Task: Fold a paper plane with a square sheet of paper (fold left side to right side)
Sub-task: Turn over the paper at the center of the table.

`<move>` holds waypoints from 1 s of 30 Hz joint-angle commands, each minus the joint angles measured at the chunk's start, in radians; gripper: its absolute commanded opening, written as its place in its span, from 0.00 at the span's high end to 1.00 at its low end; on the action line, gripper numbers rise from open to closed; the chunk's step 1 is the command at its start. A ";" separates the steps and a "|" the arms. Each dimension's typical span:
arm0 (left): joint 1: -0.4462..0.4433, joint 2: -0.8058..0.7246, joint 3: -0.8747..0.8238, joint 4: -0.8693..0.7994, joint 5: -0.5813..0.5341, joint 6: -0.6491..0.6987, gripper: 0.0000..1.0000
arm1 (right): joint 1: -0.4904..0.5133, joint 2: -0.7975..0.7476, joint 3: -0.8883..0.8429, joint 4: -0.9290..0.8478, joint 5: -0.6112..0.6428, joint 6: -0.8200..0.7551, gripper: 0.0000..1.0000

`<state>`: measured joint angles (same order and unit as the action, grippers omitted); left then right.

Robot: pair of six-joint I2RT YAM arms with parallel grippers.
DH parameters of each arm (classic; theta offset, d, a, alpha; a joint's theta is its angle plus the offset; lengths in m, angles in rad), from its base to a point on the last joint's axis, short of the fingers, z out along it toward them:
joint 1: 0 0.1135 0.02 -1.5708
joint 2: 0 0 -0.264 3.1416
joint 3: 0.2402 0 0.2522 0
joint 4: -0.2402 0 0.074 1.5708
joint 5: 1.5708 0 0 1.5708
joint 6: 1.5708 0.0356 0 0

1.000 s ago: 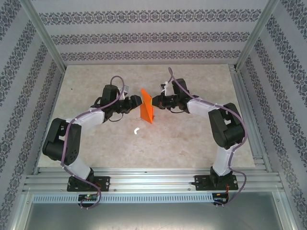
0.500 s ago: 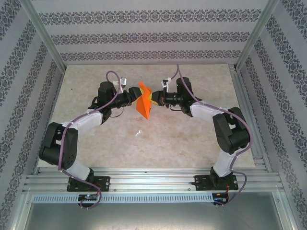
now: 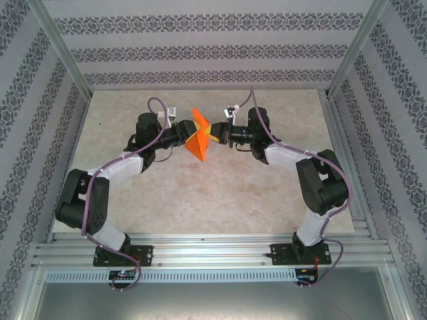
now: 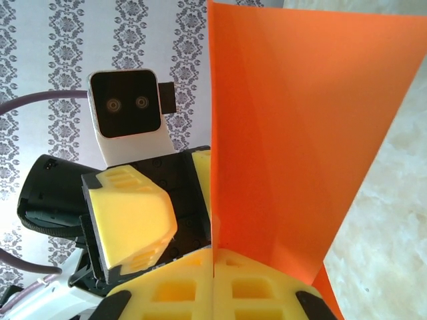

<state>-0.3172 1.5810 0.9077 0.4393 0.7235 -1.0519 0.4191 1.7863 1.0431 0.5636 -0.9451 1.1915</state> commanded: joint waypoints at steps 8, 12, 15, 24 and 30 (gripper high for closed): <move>-0.012 0.010 0.020 0.065 0.025 -0.002 0.80 | 0.018 -0.010 -0.013 0.058 -0.005 0.023 1.00; -0.013 0.007 0.023 0.051 0.024 0.009 0.86 | 0.014 -0.020 -0.020 0.045 0.004 0.014 1.00; -0.015 0.001 0.026 0.039 0.024 0.021 0.91 | 0.005 -0.051 -0.029 -0.011 0.024 -0.033 0.95; -0.033 -0.009 0.074 0.030 0.007 0.013 0.96 | -0.057 -0.222 -0.094 -0.244 0.106 -0.250 0.54; -0.052 -0.007 0.125 0.064 -0.027 -0.030 0.99 | -0.014 -0.258 -0.181 -0.102 0.107 -0.218 0.34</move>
<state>-0.3550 1.5810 0.9874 0.4419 0.7189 -1.0580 0.3710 1.5398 0.9073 0.3866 -0.8558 0.9916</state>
